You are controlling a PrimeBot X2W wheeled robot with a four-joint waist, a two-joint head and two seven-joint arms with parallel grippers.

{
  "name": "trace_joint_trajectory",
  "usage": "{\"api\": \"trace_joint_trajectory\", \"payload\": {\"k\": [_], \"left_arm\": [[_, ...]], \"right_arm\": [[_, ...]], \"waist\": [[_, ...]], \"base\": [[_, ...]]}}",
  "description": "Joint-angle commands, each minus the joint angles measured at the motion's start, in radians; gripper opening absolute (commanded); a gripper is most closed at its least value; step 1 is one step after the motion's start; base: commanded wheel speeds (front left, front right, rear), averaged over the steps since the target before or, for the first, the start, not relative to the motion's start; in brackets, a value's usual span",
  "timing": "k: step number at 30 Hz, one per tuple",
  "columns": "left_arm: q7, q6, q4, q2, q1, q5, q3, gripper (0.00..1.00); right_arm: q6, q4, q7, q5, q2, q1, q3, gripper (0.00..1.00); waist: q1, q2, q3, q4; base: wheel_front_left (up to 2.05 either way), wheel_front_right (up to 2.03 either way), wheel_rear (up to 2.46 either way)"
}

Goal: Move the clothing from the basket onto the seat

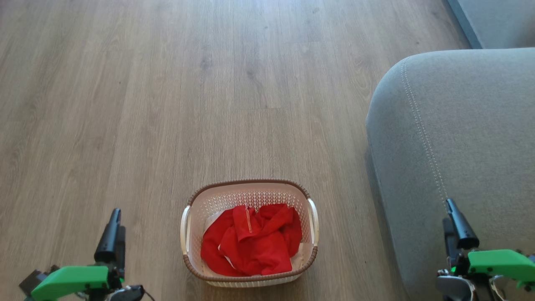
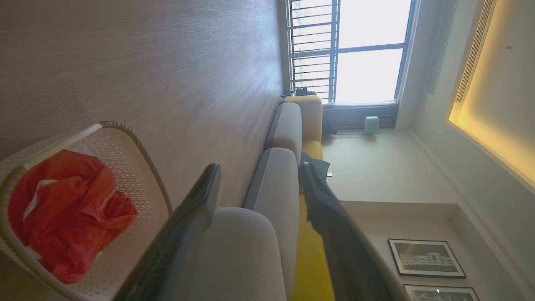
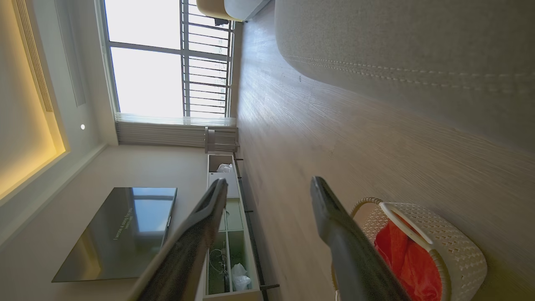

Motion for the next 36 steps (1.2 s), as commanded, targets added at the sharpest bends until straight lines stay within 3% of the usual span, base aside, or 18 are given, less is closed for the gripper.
{"api": "trace_joint_trajectory", "payload": {"k": [1,19,36], "left_arm": [[-0.011,-0.001,-0.041,0.006,-0.049,0.019,0.025,1.00],[-0.064,0.008,-0.179,0.008,-0.083,0.230,0.077,1.00],[-0.114,0.196,-0.375,0.010,-0.088,0.600,-0.065,1.00]], "right_arm": [[0.000,-0.043,-0.011,-0.027,-0.006,-0.061,-0.009,1.00],[0.000,-0.150,-0.064,-0.276,-0.007,-0.110,-0.030,1.00],[0.000,-0.284,-0.114,-0.616,-0.008,-0.133,0.030,1.00]], "waist": [[0.0000,0.0000,0.000,0.000],[0.0000,0.0000,0.002,0.003],[0.0000,0.0000,0.011,0.003]], "base": [[0.00,0.00,0.00],[0.00,0.00,0.00],[0.00,0.00,0.00]]}}
